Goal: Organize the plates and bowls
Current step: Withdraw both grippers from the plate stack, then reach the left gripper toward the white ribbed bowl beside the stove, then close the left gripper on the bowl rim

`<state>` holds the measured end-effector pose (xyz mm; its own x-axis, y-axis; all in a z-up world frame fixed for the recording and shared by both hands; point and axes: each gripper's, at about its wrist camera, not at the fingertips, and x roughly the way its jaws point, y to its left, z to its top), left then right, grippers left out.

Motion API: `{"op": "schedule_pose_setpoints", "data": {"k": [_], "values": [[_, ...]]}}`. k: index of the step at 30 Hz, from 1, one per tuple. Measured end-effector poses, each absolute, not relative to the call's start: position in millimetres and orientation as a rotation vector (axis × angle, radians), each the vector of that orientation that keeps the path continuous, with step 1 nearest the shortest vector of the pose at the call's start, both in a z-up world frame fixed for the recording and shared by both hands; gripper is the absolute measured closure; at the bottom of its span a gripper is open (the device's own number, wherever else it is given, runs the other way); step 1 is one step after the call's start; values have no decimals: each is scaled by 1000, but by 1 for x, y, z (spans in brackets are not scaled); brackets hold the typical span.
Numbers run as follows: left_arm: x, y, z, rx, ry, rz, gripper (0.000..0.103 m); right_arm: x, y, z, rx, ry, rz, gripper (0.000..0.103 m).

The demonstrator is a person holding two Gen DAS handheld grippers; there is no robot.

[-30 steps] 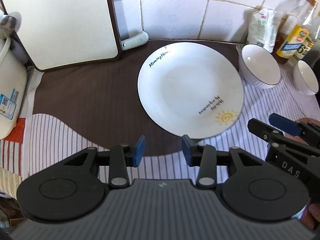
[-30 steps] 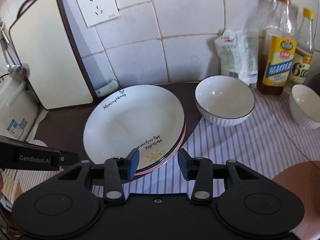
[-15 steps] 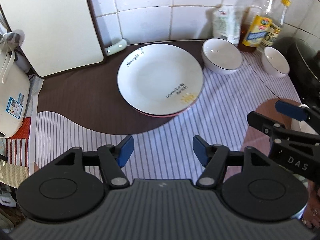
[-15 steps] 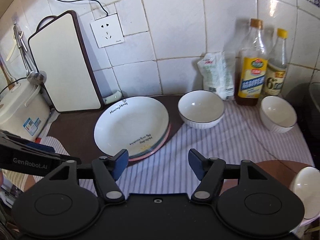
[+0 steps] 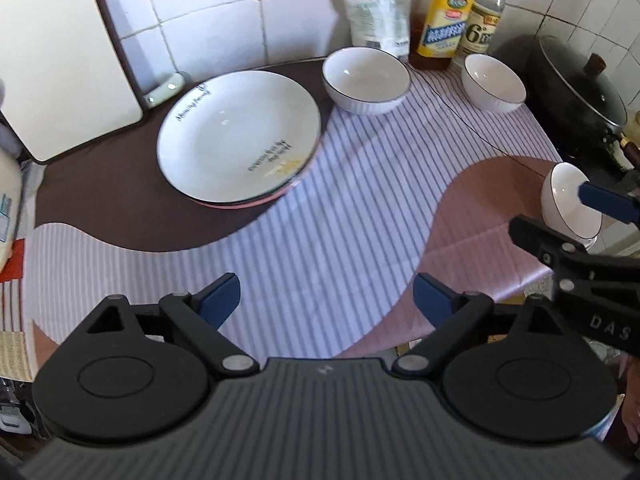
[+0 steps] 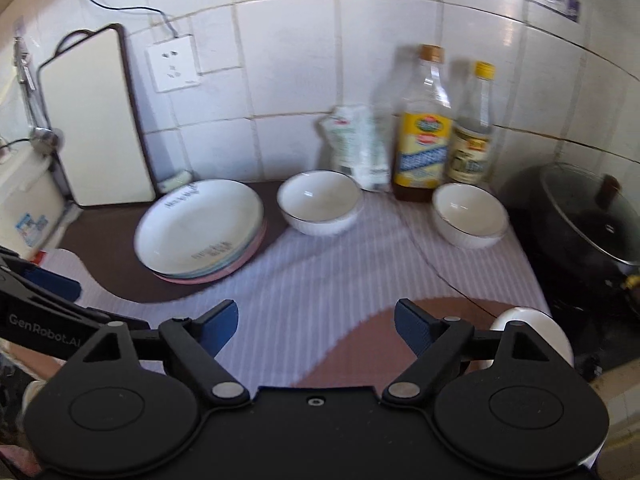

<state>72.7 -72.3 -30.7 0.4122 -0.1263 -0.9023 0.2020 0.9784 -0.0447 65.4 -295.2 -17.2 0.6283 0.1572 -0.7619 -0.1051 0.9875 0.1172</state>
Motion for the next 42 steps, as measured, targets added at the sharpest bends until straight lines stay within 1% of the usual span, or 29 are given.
{"op": "schedule_pose_setpoints", "data": {"k": [7,10,16,19,28,33,40,42], "values": [[67,-109,-50,81,1121,-242,9,28,-330,-47,-14,812,71,14],[69,-128,-54,72,1111,-274,9,13,-351,-58,10,808,14,14],[73,-177,-64,102,1046,-376,9,-5,-395,-79,84,777,-89,10],[77,-203,-74,100,1041,-417,9,-7,-411,-96,113,756,-121,6],[97,-268,-102,74,1006,-520,9,2,-435,-151,165,742,-132,6],[113,-298,-119,36,1043,-543,9,11,-442,-171,178,710,-154,6],[131,-333,-149,60,1080,-556,13,24,-450,-188,186,679,-200,6],[136,-334,-154,47,1092,-559,19,27,-452,-191,195,673,-194,6]]}}
